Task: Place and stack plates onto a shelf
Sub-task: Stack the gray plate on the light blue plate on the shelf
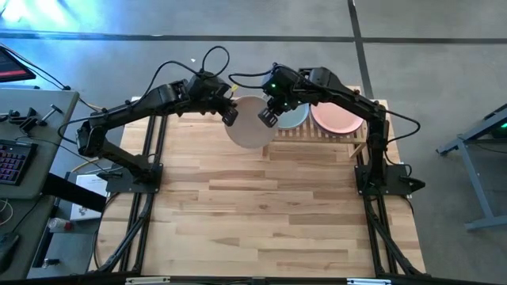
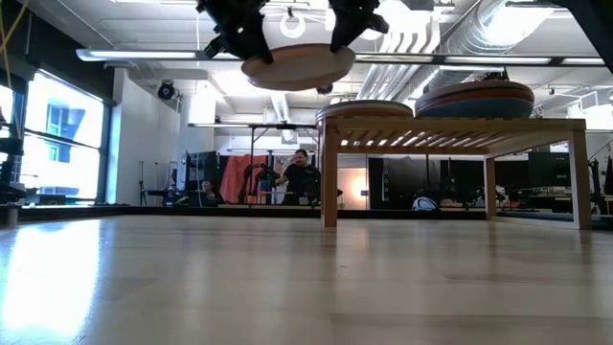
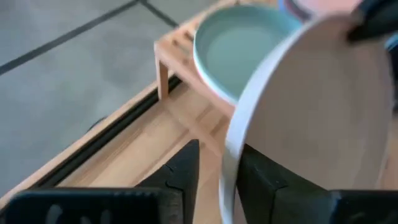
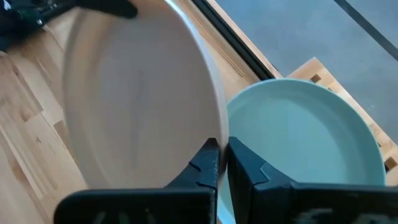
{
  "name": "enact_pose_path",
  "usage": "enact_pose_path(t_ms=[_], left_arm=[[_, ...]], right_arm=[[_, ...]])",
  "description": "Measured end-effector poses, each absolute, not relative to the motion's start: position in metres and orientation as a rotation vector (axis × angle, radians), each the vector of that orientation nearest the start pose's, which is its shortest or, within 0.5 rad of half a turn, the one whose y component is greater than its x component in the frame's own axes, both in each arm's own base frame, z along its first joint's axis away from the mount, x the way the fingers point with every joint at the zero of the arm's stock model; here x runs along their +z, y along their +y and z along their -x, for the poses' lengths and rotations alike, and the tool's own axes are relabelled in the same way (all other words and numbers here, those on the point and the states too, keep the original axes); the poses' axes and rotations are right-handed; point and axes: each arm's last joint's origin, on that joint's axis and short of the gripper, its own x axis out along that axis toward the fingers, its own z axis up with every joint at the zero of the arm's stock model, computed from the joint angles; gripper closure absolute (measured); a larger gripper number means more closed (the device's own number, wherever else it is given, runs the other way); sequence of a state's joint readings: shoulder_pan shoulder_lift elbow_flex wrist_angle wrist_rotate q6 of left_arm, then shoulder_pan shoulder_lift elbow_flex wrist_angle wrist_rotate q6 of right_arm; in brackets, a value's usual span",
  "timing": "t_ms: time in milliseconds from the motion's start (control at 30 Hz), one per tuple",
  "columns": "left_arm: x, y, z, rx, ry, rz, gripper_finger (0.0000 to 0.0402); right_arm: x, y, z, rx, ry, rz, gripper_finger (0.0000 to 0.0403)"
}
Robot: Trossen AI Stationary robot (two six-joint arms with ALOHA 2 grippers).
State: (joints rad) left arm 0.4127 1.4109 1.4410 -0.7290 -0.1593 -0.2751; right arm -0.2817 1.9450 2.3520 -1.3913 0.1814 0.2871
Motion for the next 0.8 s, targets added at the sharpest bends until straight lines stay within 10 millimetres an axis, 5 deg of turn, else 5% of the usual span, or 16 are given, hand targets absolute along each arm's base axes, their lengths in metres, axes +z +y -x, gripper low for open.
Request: enact_pose_path(t_ms=[800], left_arm=[[0.382,0.136,-0.269,0.683,0.471,0.338,0.0293]], right_arm=[[0.417,-0.133,-0.338,-0.589,1.026,-0.28,0.0402]])
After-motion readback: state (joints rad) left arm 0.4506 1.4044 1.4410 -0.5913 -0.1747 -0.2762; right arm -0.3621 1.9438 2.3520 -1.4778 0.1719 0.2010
